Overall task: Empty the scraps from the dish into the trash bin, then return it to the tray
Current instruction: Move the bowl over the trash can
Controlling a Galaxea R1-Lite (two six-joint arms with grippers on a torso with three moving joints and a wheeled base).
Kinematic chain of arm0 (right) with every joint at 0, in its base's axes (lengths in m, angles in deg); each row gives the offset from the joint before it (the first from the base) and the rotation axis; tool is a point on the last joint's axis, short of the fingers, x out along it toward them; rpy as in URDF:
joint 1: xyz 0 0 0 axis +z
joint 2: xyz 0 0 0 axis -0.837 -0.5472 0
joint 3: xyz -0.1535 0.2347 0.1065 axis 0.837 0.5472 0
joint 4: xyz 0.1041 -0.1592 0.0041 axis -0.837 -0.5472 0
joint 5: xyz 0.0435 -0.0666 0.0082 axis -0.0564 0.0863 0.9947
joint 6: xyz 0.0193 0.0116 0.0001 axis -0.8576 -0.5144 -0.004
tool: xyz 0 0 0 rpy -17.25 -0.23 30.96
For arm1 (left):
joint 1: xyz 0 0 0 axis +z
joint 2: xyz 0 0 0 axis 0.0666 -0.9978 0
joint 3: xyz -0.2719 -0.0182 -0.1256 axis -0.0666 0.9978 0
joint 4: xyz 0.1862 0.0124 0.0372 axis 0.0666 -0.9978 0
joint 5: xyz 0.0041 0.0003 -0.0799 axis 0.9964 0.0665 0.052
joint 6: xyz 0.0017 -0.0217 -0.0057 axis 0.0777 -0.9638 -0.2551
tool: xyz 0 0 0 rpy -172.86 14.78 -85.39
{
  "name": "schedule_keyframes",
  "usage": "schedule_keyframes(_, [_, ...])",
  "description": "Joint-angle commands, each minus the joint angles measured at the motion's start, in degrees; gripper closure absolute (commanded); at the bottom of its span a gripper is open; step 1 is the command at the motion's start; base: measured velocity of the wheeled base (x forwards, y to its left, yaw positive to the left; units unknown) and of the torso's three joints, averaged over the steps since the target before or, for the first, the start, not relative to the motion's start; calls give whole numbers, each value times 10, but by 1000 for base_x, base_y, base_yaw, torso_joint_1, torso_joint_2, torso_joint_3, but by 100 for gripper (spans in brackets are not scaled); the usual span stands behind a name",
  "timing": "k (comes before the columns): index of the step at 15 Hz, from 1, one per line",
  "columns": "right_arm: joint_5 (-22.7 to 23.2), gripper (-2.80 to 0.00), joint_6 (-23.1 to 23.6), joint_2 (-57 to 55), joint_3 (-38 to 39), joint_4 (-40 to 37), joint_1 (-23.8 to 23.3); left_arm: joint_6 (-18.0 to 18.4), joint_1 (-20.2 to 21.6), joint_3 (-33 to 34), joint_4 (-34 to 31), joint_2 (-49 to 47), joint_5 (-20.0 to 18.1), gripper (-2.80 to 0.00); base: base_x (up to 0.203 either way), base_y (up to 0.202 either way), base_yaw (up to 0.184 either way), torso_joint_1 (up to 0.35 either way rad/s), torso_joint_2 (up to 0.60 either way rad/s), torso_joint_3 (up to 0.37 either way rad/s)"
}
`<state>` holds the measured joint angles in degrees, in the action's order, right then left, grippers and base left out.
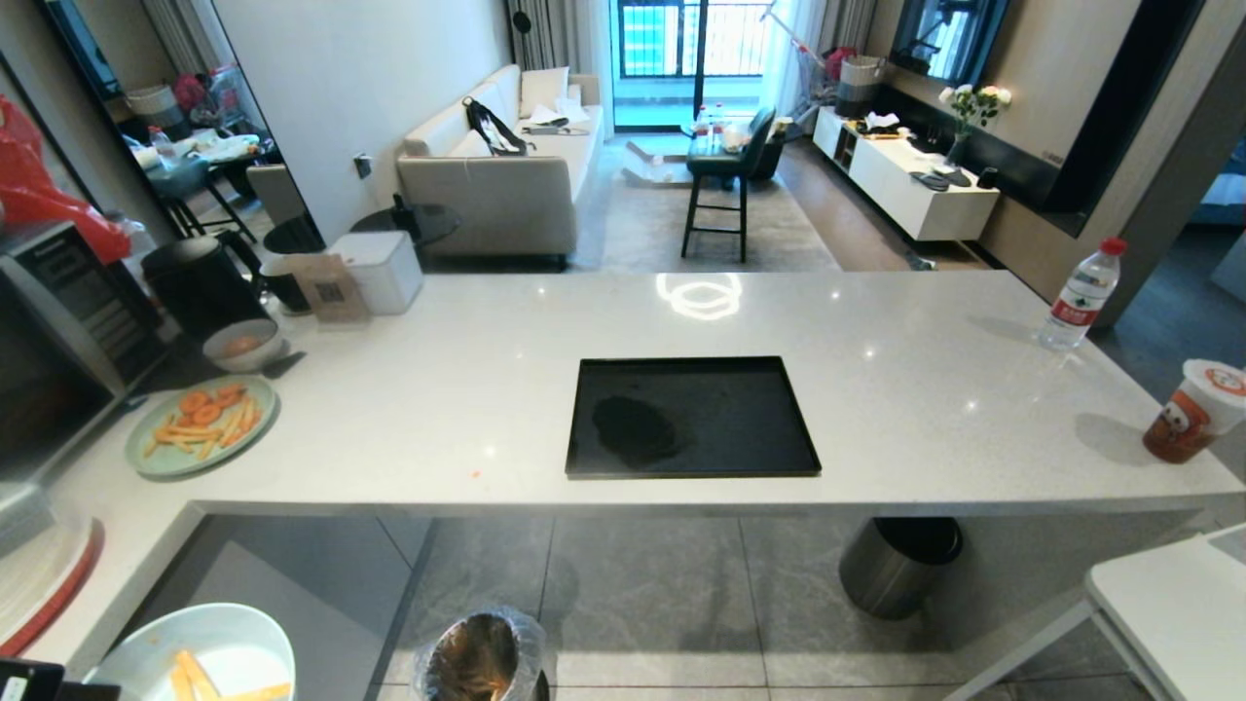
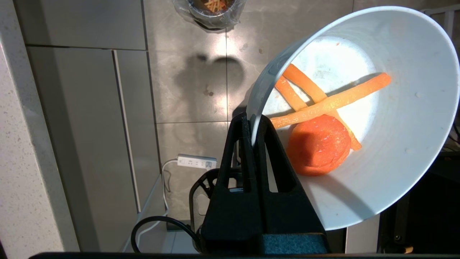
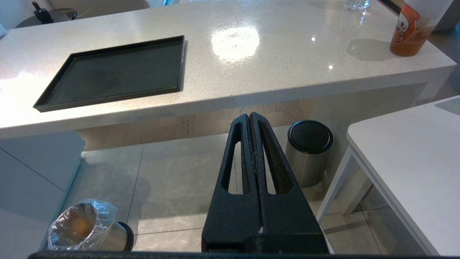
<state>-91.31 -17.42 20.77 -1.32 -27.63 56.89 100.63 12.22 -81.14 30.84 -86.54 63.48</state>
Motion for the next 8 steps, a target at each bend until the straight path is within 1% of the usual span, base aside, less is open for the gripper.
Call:
schedule_keyframes(1, [-1, 0, -1, 0, 0, 0, 0, 2, 0, 0, -3, -1, -1, 0, 0, 0, 0, 0, 0, 0])
schedule_keyframes(8, [-1, 0, -1, 0, 0, 0, 0, 1, 8, -1, -3, 4, -1, 0, 0, 0, 0, 0, 0, 0])
